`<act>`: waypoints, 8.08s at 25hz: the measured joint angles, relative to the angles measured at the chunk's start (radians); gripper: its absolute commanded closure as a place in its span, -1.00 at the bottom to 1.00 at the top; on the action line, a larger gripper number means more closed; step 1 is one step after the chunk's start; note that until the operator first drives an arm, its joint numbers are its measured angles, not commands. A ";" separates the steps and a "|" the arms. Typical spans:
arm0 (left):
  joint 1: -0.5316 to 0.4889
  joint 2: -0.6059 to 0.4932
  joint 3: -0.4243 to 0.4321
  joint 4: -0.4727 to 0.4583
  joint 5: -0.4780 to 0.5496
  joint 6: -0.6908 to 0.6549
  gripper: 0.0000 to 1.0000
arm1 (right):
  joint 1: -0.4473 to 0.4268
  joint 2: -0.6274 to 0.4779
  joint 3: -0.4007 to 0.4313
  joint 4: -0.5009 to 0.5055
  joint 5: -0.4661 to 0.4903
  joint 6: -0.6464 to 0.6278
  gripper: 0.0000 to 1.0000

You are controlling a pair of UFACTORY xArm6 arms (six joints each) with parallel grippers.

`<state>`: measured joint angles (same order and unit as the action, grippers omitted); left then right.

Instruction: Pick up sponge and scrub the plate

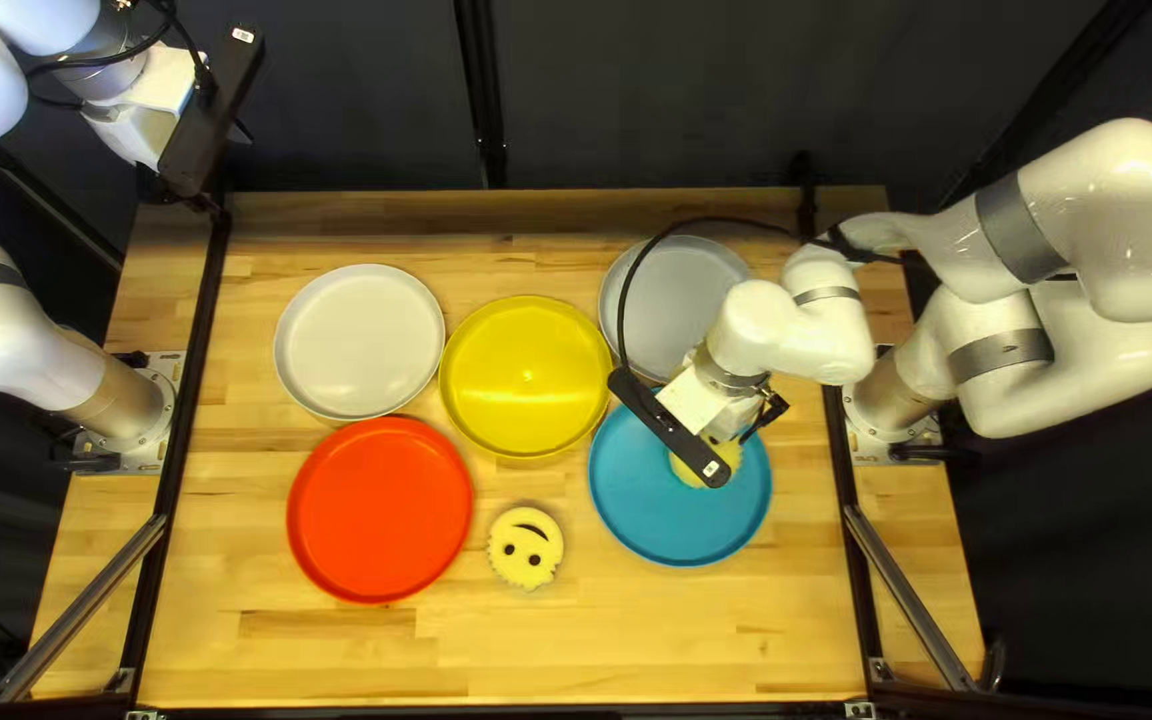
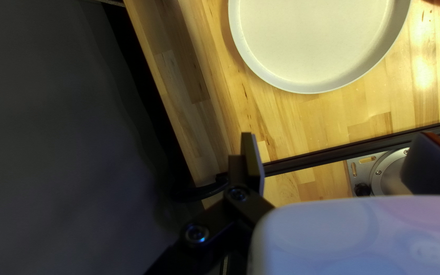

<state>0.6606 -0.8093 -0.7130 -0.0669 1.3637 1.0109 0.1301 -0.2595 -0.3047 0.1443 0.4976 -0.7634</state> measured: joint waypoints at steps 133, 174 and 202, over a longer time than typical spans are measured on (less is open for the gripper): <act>0.000 0.000 0.000 0.000 0.000 0.000 -1.00 | 0.175 0.003 -0.008 -0.007 0.096 0.178 1.00; 0.000 0.000 0.000 0.000 0.000 0.000 -1.00 | 0.129 -0.016 0.049 -0.144 0.038 0.183 1.00; 0.000 0.000 0.000 0.000 0.000 0.000 -1.00 | 0.229 -0.151 0.091 -0.213 0.119 0.291 1.00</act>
<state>0.6606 -0.8094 -0.7130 -0.0669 1.3637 1.0109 0.3591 -0.4101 -0.2142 -0.0692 0.6171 -0.4727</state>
